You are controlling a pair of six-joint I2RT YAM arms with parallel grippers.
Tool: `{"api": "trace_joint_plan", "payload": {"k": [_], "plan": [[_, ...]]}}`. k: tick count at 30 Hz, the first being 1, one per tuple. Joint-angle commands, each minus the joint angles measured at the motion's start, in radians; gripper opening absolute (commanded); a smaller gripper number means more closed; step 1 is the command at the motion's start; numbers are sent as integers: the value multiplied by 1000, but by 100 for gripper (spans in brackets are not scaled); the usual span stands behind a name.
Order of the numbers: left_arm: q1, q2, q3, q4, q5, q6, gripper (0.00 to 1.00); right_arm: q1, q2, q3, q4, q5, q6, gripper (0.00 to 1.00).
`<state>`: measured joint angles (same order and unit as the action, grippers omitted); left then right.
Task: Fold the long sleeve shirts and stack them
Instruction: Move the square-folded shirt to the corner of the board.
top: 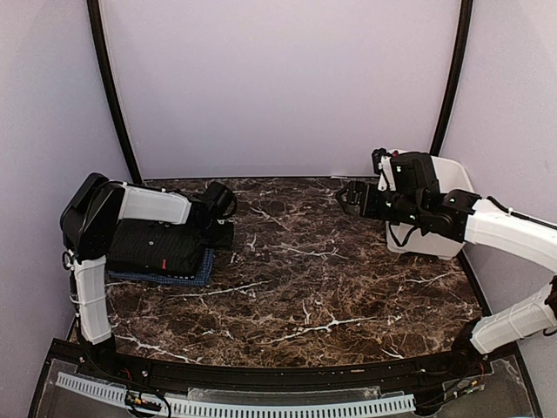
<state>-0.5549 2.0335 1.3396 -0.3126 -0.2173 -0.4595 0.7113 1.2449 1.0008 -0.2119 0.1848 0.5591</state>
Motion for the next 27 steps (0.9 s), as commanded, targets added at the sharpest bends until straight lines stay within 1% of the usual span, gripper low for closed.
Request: {"api": "trace_joint_plan", "payload": {"k": [1, 4, 11, 20, 27], "plan": [[72, -35, -102, -77, 53, 47, 38, -3, 8, -22, 46, -18, 0, 99], [106, -54, -123, -78, 64, 71, 38, -3, 9, -29, 48, -22, -3, 99], [144, -82, -141, -102, 71, 100, 38, -3, -6, -46, 51, -18, -11, 99], [164, -119, -197, -107, 85, 121, 39, -5, -26, -66, 38, -2, -24, 99], [169, -120, -183, -99, 123, 125, 41, -4, -14, -55, 39, -28, -23, 99]]}}
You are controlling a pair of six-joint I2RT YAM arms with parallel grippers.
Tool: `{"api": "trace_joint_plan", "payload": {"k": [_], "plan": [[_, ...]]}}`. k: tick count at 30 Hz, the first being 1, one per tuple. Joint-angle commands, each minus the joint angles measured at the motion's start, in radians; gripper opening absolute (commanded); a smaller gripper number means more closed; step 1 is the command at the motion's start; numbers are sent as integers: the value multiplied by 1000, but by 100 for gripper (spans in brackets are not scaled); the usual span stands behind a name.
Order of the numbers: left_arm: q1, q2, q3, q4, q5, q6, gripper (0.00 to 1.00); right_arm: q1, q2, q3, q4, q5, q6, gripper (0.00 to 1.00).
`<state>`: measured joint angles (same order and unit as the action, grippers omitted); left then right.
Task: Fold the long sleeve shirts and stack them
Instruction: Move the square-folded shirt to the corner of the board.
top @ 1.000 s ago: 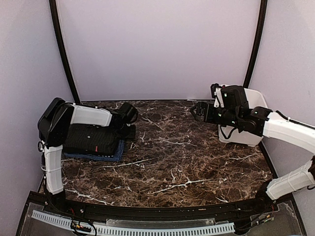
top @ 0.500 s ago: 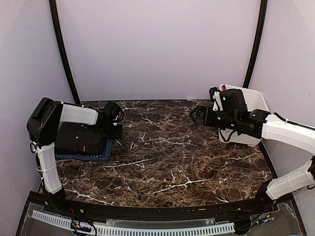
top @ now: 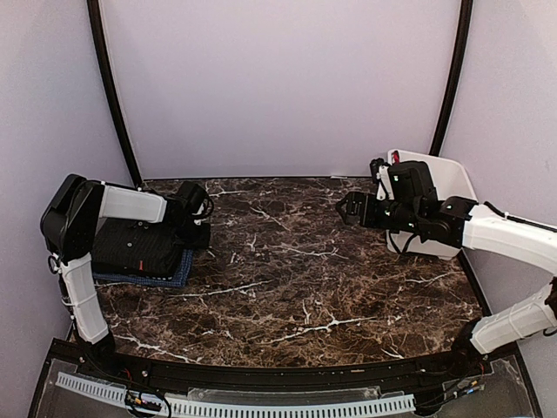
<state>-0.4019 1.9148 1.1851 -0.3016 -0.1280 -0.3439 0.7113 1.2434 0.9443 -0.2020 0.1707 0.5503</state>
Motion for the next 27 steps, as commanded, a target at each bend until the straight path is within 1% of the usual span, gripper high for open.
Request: {"api": "trace_joint_plan", "payload": {"k": [1, 7, 8, 10, 14, 18, 24, 25, 27], "plan": [[16, -2, -27, -108, 42, 11, 42, -4, -14, 2, 27, -14, -16, 99], [12, -42, -13, -79, 120, 18, 46, -4, -18, 12, 21, -17, -20, 99], [10, -55, -10, -71, 160, 18, 47, -4, -18, 15, 20, -18, -19, 99], [1, -73, -3, -63, 194, 22, 54, -4, -17, 22, 20, -21, -19, 99], [-34, -108, 19, -51, 236, 23, 64, -4, -11, 35, 17, -20, -21, 99], [-80, -150, 40, -35, 269, 3, 71, -4, -7, 39, 16, -23, -14, 99], [-183, -232, 50, 33, 302, -56, 81, -4, -15, 34, 27, -30, -6, 99], [-192, -252, 48, 53, 306, -64, 84, -4, -19, 32, 29, -33, -6, 99], [-216, -282, 40, 83, 310, -82, 92, -4, -26, 29, 33, -35, -4, 99]]}}
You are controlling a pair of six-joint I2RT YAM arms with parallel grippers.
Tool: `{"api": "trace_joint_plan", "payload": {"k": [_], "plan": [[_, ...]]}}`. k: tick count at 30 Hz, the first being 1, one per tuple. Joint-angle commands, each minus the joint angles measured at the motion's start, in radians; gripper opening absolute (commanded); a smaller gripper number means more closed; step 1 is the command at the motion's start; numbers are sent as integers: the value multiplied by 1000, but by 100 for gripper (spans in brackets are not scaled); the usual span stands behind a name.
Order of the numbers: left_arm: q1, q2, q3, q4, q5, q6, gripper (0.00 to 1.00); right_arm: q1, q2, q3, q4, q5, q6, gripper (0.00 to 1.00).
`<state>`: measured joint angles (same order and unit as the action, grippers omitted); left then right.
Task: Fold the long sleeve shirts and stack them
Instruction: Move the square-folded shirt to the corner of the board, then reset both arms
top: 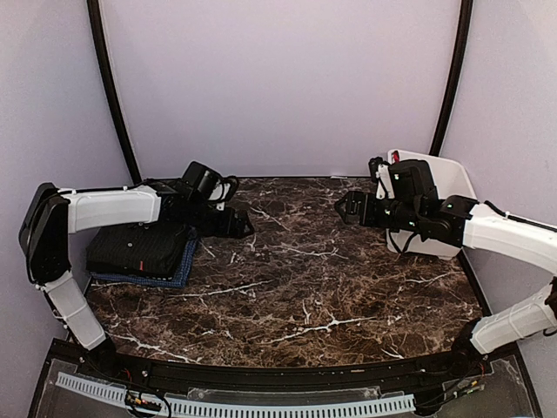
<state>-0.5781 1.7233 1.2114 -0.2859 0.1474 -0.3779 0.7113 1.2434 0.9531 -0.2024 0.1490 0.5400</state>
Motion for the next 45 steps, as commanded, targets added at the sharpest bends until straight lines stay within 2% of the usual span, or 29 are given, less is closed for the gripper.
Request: {"api": "trace_joint_plan", "payload": {"k": [1, 6, 17, 31, 45], "plan": [[-55, -100, 11, 87, 33, -57, 94, -4, -31, 18, 35, -14, 7, 98], [-87, -172, -16, 131, 22, -82, 99, -4, -58, 11, 38, -18, 5, 99], [-97, -306, -71, 192, 0, -82, 99, -4, -151, -20, 56, 11, -6, 99], [-96, -335, -91, 222, -15, -82, 99, -4, -196, -23, 28, 43, -17, 99], [-97, -359, -102, 208, -35, -85, 99, -4, -171, -24, 41, 24, -12, 99]]}}
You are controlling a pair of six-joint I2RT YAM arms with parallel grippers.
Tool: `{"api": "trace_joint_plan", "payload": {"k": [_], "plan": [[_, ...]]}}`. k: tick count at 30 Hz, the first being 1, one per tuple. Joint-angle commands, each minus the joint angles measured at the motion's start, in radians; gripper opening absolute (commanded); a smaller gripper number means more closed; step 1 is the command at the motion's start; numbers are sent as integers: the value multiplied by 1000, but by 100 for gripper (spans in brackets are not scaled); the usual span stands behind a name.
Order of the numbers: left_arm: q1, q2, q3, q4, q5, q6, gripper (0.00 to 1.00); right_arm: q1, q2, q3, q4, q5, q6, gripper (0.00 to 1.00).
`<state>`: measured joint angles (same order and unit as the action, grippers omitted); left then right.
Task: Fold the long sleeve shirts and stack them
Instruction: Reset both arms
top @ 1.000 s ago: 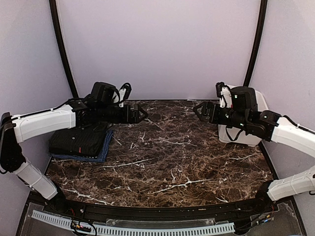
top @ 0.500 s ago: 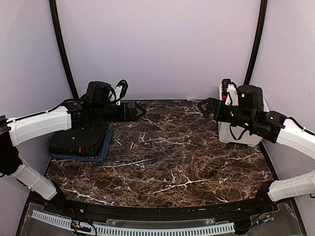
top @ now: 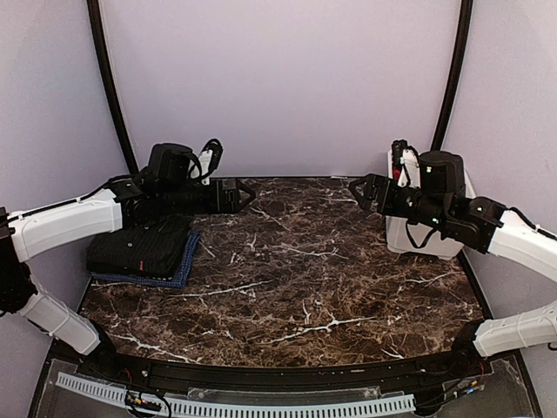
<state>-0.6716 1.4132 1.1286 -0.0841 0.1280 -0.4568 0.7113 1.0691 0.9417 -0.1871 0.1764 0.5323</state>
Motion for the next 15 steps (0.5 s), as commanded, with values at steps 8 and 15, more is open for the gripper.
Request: {"api": "trace_joint_plan", "payload": {"k": [8, 15], "plan": [[-3, -55, -21, -4, -17, -2, 99, -5, 13, -17, 35, -14, -1, 99], [-3, -57, -18, -13, -15, 5, 99, -4, 27, -8, 37, -21, 1, 99]]}}
